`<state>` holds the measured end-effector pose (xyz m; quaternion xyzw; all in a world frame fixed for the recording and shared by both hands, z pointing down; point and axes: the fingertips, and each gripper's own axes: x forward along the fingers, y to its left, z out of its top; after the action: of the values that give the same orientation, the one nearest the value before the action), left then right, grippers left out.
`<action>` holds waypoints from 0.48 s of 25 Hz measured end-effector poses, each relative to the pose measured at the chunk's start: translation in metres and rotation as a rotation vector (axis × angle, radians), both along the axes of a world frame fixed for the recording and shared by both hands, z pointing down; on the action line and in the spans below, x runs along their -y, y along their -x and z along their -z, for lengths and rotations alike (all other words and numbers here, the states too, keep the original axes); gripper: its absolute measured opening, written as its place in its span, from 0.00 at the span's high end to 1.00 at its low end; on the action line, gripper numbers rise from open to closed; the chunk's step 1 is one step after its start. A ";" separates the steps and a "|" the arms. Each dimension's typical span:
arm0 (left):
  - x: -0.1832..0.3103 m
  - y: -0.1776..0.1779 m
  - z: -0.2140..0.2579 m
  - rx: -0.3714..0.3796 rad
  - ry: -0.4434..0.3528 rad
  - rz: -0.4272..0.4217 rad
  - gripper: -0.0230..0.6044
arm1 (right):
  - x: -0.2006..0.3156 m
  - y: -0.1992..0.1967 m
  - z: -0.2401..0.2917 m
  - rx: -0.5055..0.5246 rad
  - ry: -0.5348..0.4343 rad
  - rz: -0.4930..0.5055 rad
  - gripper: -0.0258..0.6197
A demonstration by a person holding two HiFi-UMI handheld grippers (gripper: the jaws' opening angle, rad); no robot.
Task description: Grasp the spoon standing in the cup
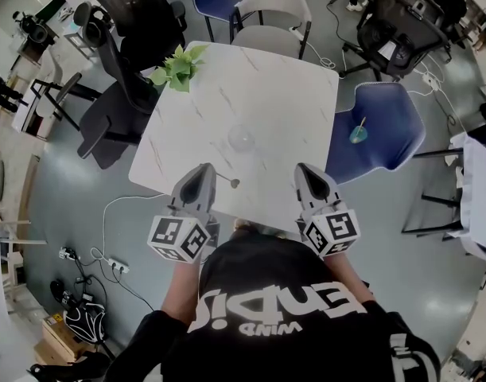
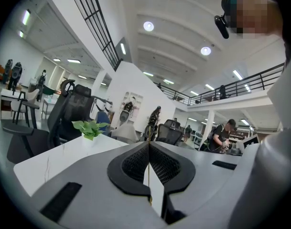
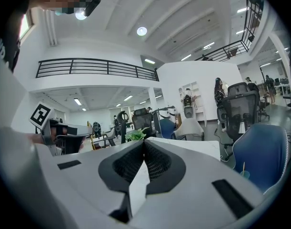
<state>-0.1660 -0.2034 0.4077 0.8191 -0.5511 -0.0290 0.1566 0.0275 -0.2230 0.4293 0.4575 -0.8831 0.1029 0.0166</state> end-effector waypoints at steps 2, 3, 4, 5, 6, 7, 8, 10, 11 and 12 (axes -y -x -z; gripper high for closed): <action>-0.001 0.002 0.000 -0.003 -0.001 0.003 0.94 | -0.001 0.001 0.001 -0.007 -0.006 0.006 0.94; -0.001 0.002 0.001 -0.004 -0.001 0.004 0.94 | -0.002 0.002 0.001 -0.009 -0.009 0.008 0.94; -0.002 0.003 0.001 -0.005 -0.002 0.005 0.94 | -0.003 0.002 0.001 -0.011 -0.009 0.009 0.94; -0.002 0.004 0.001 -0.006 -0.002 0.006 0.94 | -0.003 0.003 0.000 -0.011 -0.008 0.009 0.94; -0.002 0.004 0.001 -0.007 -0.002 0.007 0.94 | -0.003 0.003 0.000 -0.009 -0.006 0.010 0.94; -0.002 0.005 0.001 -0.008 -0.002 0.008 0.94 | -0.003 0.003 -0.001 -0.008 -0.004 0.011 0.94; -0.002 0.006 0.001 -0.009 -0.002 0.009 0.94 | -0.003 0.004 -0.001 -0.009 -0.003 0.012 0.94; -0.001 0.006 0.001 -0.010 -0.001 0.011 0.94 | -0.002 0.005 -0.001 -0.012 -0.004 0.016 0.94; -0.001 0.007 0.001 -0.011 -0.001 0.011 0.94 | -0.001 0.005 -0.001 -0.012 -0.005 0.016 0.94; -0.001 0.007 0.001 -0.011 -0.001 0.011 0.94 | -0.001 0.005 -0.001 -0.011 -0.005 0.015 0.94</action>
<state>-0.1728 -0.2028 0.4072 0.8161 -0.5546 -0.0344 0.1591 0.0223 -0.2218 0.4299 0.4517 -0.8865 0.0981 0.0211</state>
